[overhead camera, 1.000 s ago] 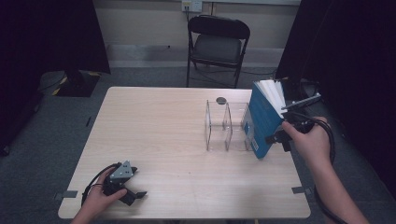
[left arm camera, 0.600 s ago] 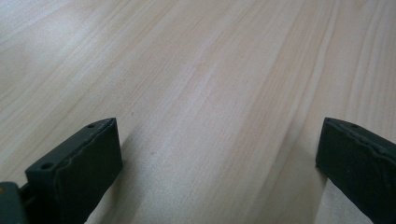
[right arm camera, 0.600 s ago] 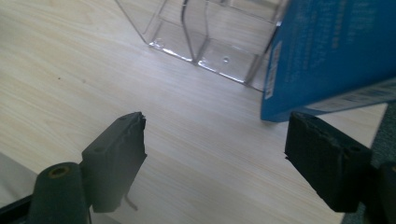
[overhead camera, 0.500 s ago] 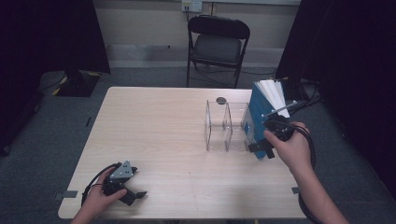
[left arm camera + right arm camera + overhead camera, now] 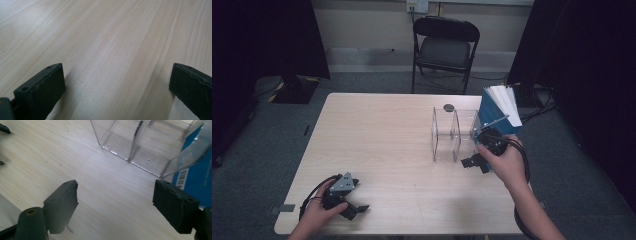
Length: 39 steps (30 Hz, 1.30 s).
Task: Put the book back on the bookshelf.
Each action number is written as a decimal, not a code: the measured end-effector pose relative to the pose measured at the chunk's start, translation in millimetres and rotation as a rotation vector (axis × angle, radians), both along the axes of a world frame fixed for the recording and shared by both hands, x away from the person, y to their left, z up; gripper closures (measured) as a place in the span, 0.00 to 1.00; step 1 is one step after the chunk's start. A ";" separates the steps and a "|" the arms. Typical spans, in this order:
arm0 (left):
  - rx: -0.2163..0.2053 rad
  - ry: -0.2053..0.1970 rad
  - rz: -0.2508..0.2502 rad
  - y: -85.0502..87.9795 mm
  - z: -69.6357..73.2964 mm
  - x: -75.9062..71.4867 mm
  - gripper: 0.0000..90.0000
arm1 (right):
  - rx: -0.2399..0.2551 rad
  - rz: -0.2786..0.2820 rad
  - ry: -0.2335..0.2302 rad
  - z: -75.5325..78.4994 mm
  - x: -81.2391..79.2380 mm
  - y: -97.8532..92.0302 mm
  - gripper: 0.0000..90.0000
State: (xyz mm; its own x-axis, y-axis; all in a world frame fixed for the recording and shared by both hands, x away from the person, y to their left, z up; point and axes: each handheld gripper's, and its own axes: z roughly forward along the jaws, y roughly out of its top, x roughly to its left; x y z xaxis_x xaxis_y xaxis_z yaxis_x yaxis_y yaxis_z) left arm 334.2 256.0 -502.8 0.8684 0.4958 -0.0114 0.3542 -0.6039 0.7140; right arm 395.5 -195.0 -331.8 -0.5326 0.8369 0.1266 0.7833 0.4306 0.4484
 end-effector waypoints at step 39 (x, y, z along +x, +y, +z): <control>-0.003 0.005 0.002 -0.2 -0.2 -0.3 0.00 | 0.062 0.204 0.002 -58.2 -14.2 80.0 0.22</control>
